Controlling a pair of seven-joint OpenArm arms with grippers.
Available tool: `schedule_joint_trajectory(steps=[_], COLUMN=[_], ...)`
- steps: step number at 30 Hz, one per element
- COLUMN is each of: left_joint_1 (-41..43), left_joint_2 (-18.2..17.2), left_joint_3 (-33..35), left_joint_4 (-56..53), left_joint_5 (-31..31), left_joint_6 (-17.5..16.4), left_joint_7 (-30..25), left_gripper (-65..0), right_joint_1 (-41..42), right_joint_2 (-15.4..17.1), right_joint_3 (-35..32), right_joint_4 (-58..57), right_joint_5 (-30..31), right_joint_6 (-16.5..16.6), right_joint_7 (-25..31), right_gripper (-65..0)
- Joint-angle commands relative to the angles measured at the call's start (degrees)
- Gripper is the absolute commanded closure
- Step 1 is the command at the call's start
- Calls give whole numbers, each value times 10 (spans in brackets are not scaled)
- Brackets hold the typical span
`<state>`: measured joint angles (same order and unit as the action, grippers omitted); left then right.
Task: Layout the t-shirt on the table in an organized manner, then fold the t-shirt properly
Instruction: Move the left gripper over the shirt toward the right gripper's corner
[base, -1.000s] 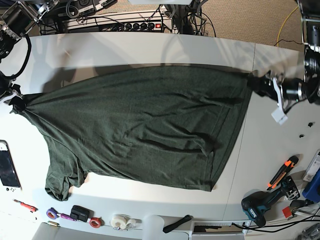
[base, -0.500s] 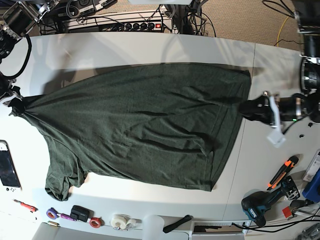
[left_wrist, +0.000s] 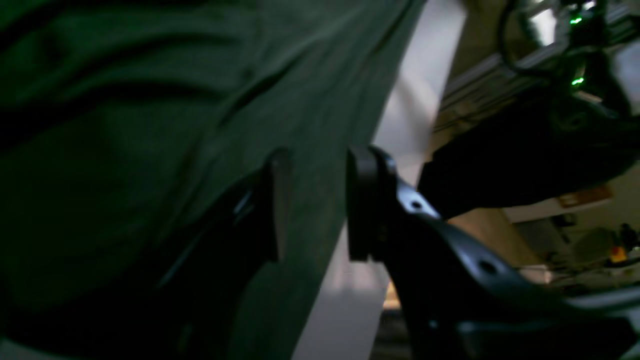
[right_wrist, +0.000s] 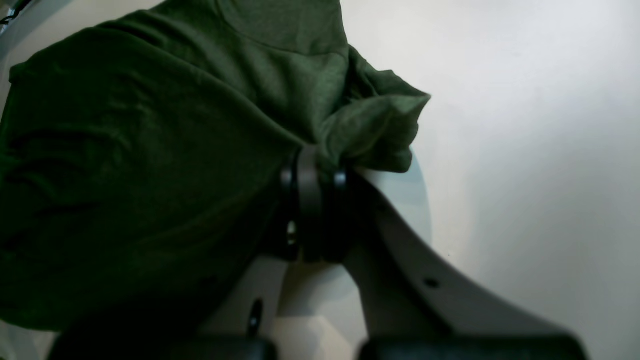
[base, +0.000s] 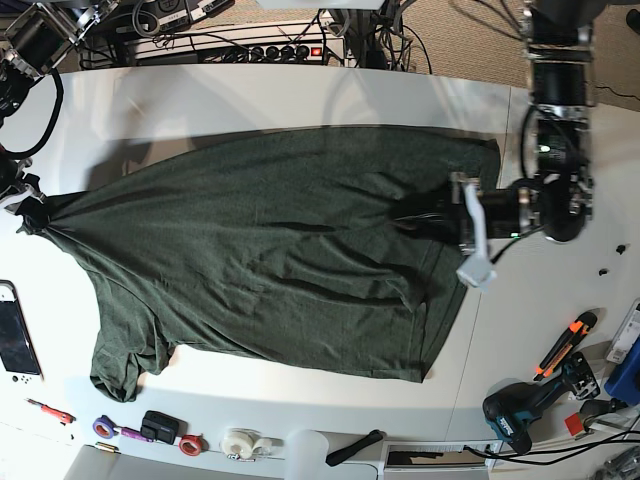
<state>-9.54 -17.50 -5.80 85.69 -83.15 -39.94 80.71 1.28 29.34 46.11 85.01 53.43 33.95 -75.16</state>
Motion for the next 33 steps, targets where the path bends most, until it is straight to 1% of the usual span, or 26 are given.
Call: schedule_joint_trajectory(steps=[1, 8, 12, 15, 16, 19, 22, 24, 25, 26, 28, 30, 33], left_joint_1=[-12, -13, -13, -21, -27, -47, -65, -75, -79, -83, -89, -89, -85], left_joint_2=[8, 83, 140, 183, 196, 224, 243, 254, 258, 262, 265, 265, 265], left_joint_3=[12, 160, 251, 315, 337, 407, 477, 518, 536, 551, 572, 582, 581], left_joint_4=[17, 45, 45, 45, 45, 45, 45, 45, 45, 45, 45, 45, 45], left_joint_5=[-18, -18, -14, 88, 130, 268, 429, 532, 571, 601, 630, 640, 639], left_joint_6=[-1, -1, -1, -1, -1, -1, -1, 45, 66, 84, 118, 136, 144], left_joint_7=[-7, -7, -7, -7, -22, -109, -211, -268, -287, -296, -297, -298, -301], left_gripper=[-178, -178, -178, -178, -178, -178, -178, -178, -178, -178, -178, -178, -178], right_joint_1=[8, 8, 8, 8, 8, 8, 8, 8, 8, 8, 11, 25, 58], right_joint_2=[16, 16, 16, 16, 16, 16, 16, 16, 16, 16, 16, 16, 16], right_joint_3=[3, 3, 3, -1, -6, -33, -74, -103, -116, -127, -140, -143, -143], right_joint_4=[8, 8, 8, 8, 8, 8, 8, 8, 8, 8, 8, 8, 8], right_joint_5=[11, 11, 12, 12, 12, 11, -3, -23, -36, -51, -72, -78, -71], right_joint_6=[1, 1, 1, 1, 2, 2, 2, 2, 2, 1, 1, 1, 1], right_joint_7=[15, 15, 19, 21, 21, 22, 33, 47, 60, 74, 99, 103, 103], right_gripper=[0, 0, 0, 0, 0, 0, 0, 0, 0, 0, 0, 0, 0])
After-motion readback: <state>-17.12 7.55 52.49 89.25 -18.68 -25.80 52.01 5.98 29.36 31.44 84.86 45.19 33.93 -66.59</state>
